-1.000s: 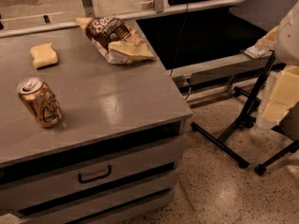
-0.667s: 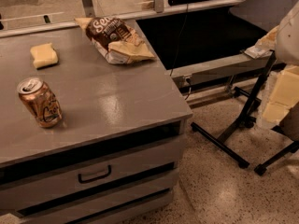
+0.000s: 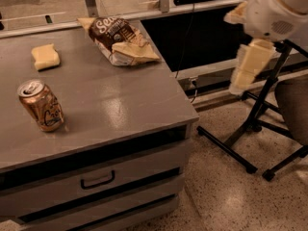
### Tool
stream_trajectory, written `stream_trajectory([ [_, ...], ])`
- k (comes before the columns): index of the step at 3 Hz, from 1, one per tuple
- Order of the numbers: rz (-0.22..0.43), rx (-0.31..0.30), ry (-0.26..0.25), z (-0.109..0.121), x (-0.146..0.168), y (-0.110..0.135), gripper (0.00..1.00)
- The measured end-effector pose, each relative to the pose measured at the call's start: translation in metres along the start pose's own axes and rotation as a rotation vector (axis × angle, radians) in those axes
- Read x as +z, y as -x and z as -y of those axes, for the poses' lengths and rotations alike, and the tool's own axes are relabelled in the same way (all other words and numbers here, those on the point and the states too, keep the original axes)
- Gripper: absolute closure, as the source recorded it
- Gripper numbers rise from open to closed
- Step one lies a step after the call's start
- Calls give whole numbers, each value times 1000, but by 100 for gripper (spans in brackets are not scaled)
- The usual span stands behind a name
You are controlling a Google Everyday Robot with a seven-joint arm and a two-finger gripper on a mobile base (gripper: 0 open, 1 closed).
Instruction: Pick brown chip bag
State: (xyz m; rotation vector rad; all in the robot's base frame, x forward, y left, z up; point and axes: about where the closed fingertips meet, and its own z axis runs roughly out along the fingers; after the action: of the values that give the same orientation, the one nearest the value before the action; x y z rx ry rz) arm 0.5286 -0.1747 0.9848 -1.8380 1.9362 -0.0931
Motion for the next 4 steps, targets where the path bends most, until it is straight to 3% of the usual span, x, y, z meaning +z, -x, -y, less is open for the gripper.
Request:
stream_trajectory([
  [1,178,-136,-51,50,22,50,0],
  [2,354,-255,-70,80,39,95,0],
  [3,475,-327,-64,96,66,127,0],
  [4,555,-349,-51,107,98,156,0],
])
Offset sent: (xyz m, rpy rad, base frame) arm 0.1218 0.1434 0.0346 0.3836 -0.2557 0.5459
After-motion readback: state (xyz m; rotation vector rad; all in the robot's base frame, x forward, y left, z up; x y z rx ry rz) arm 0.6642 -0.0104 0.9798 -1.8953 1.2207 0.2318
